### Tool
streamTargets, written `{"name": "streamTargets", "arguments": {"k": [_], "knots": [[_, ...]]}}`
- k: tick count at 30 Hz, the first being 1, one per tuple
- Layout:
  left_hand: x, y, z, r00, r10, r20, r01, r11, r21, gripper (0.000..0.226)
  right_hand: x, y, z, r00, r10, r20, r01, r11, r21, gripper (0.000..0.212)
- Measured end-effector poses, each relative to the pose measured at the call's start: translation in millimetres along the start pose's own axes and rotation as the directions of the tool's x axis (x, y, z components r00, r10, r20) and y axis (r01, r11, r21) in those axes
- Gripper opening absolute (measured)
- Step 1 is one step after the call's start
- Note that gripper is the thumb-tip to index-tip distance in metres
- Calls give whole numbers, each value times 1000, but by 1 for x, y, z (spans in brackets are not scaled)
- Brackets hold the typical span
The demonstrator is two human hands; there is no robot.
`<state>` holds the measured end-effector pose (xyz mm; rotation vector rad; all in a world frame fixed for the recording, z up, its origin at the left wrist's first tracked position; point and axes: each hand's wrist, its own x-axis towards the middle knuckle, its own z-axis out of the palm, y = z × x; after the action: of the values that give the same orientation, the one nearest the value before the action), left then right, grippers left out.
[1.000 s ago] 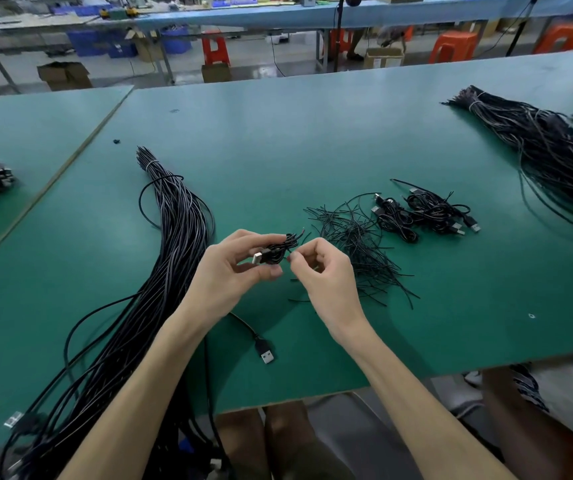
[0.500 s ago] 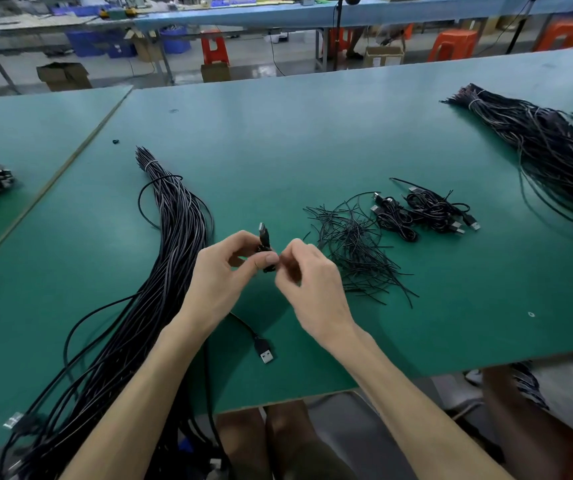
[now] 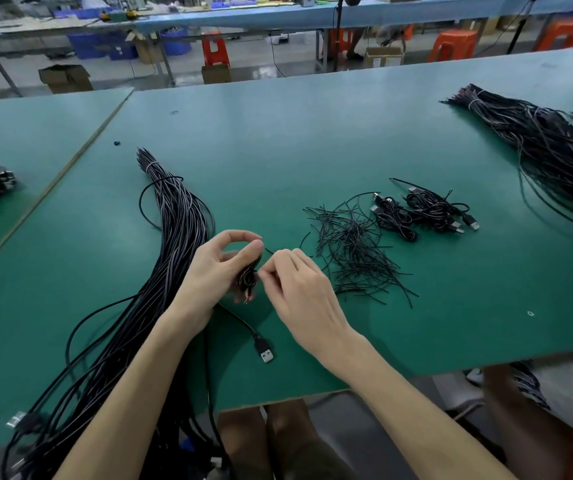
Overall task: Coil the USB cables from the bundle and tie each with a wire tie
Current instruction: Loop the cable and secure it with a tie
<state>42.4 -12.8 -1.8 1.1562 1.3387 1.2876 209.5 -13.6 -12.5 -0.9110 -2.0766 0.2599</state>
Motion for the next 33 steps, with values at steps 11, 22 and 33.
{"name": "streamTargets", "arguments": {"k": [11,22,33], "knots": [[-7,7,11,968,145,205,-160,986,56,53,5,22,1,874,481,67,-464,784,413,16],[-8,9,11,977,147,152,-156,987,48,62,4,19,-4,888,459,35,-419,776,471,15],[-10,10,6,966,200,166,-196,980,-40,42,6,19,-4,873,483,65,-438,719,540,16]]}}
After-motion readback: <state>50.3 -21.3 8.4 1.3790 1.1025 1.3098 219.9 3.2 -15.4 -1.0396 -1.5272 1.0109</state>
